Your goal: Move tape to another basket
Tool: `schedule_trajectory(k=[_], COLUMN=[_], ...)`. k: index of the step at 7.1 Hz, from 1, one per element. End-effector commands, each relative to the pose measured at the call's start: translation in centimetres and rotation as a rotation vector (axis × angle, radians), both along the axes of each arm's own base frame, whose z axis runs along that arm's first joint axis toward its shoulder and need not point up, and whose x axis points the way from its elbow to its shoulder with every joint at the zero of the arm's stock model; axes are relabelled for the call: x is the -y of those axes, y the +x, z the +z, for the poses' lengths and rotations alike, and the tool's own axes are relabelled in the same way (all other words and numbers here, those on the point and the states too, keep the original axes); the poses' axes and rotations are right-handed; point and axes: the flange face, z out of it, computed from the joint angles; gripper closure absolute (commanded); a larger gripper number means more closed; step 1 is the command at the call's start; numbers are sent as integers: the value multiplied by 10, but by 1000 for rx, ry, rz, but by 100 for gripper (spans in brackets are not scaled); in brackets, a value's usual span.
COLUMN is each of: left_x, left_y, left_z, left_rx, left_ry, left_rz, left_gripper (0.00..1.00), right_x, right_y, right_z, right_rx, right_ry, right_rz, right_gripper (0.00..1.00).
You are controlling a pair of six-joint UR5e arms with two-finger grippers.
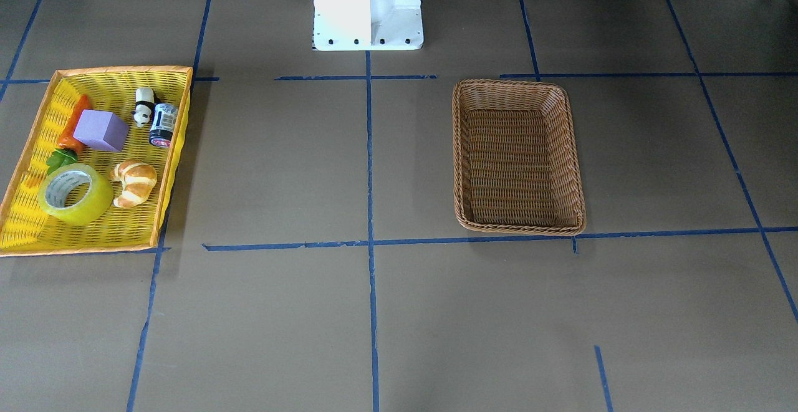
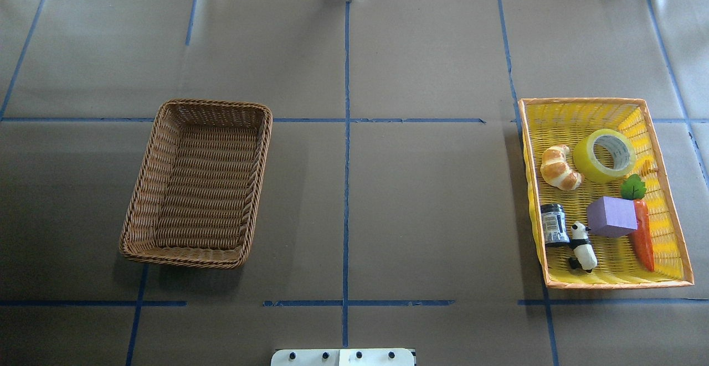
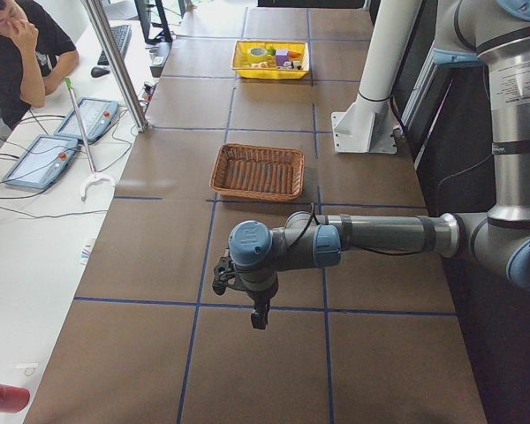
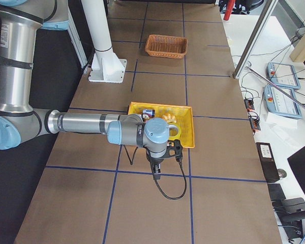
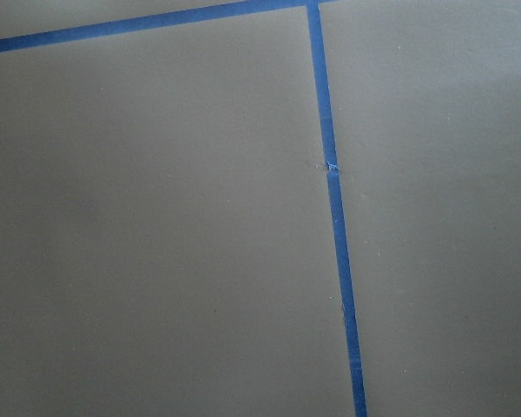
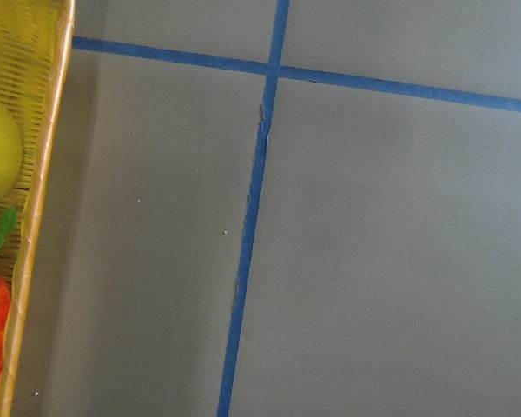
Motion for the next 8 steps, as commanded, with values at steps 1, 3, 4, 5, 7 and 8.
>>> schedule_trajectory(k=[1,3,4,5,7,8], left_x=[3,1,1,0,0,0], left_y=[0,1,1,1,0,0], left_z=[-4,-2,-1,-1,-2,-3], left_rx=[0,-1,-2,-2,-5,-6], left_ry=[10,4,1,-3,-1,3], left_rz=[0,1,1,1,-1,0], left_gripper=[0,0,0,0,0,0], right_x=[4,28,40,50,117,135], right_y=[0,-4,-9,-37,-108,-142], right_z=[-6,-30,-43,-55,-108,-119], right_rx=[0,16,25,33,-11,5], right_ry=[36,112,148,213,335,317], right_rz=[-1,1,-11,-71,-188,-198], right_gripper=[0,0,0,0,0,0])
